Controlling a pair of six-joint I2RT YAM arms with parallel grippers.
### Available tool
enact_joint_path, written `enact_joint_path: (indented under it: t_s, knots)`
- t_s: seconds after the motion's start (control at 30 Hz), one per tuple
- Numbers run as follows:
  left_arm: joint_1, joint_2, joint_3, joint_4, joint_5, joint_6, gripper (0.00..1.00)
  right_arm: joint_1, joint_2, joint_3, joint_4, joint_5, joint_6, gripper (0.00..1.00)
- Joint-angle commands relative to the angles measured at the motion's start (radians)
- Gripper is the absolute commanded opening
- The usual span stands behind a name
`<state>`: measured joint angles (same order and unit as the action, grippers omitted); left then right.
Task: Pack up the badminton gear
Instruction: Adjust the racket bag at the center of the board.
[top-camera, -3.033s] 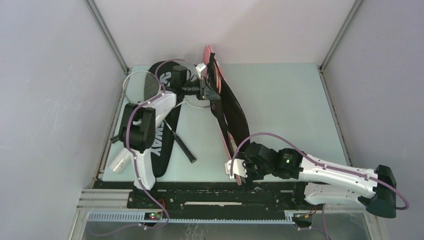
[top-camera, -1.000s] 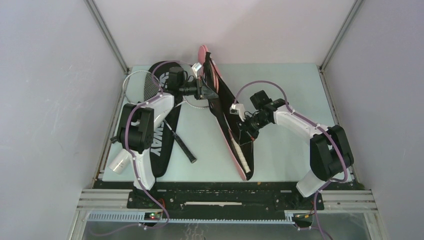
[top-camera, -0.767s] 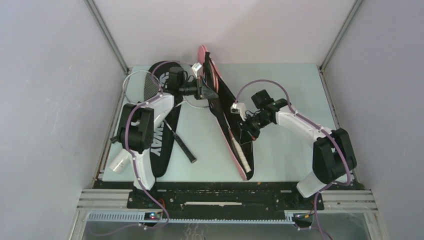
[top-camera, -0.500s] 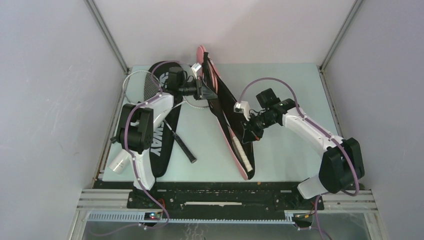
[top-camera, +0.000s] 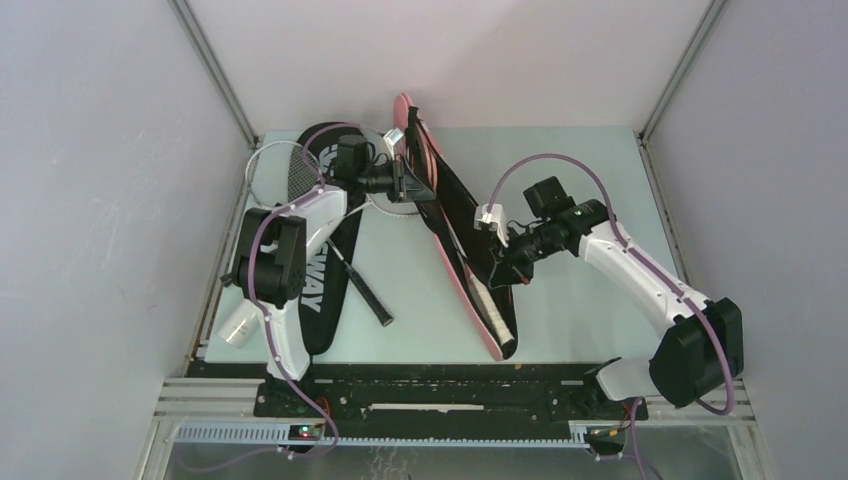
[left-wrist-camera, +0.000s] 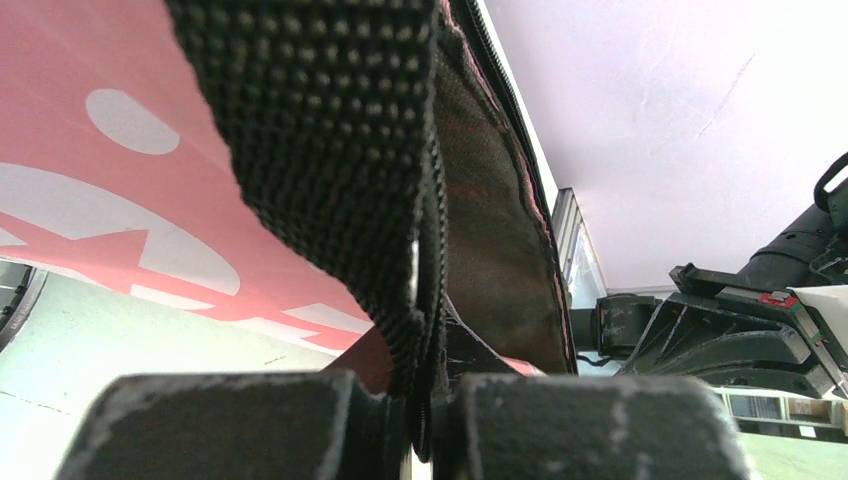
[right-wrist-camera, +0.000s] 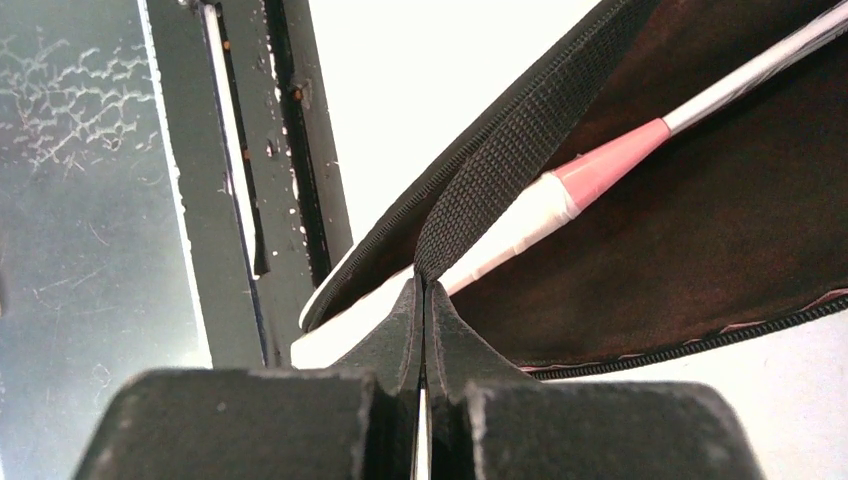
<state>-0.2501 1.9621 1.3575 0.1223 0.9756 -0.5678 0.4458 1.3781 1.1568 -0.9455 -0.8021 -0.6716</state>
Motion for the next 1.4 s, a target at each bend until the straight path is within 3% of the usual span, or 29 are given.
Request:
enact_joint_path:
  t_s: [0.0,0.17,0.27,0.5,0.7,0.87,1.2,1.37]
  knots:
    - [0.063,-0.064,0.035,0.053,-0.057,0.035,0.00,-0.004,-0.062,-0.002,-0.214,0.011,-0.022,0.00]
    - [0.063,-0.066,0.045,0.010,-0.032,0.077,0.03,0.001,-0.091,-0.033,-0.161,0.069,0.031,0.00]
    - [0.063,-0.088,0.034,0.002,-0.003,0.122,0.21,0.023,-0.102,-0.032,-0.133,0.000,0.053,0.00]
    - [0.063,-0.110,0.022,-0.005,0.005,0.140,0.42,0.176,-0.088,-0.006,-0.054,0.018,0.123,0.00]
    - [0.063,-0.151,0.007,-0.062,0.012,0.217,0.58,0.108,-0.053,0.055,-0.056,-0.055,0.141,0.00]
    - [0.063,-0.186,0.000,-0.130,0.021,0.293,0.71,0.041,-0.024,0.134,-0.152,-0.161,0.102,0.00]
    - [0.063,-0.259,-0.005,-0.293,-0.011,0.457,0.99,0.038,-0.058,0.149,-0.205,-0.175,0.100,0.00]
    - [0.063,-0.301,-0.014,-0.370,-0.036,0.561,1.00,0.029,-0.051,0.148,-0.197,-0.172,0.114,0.00]
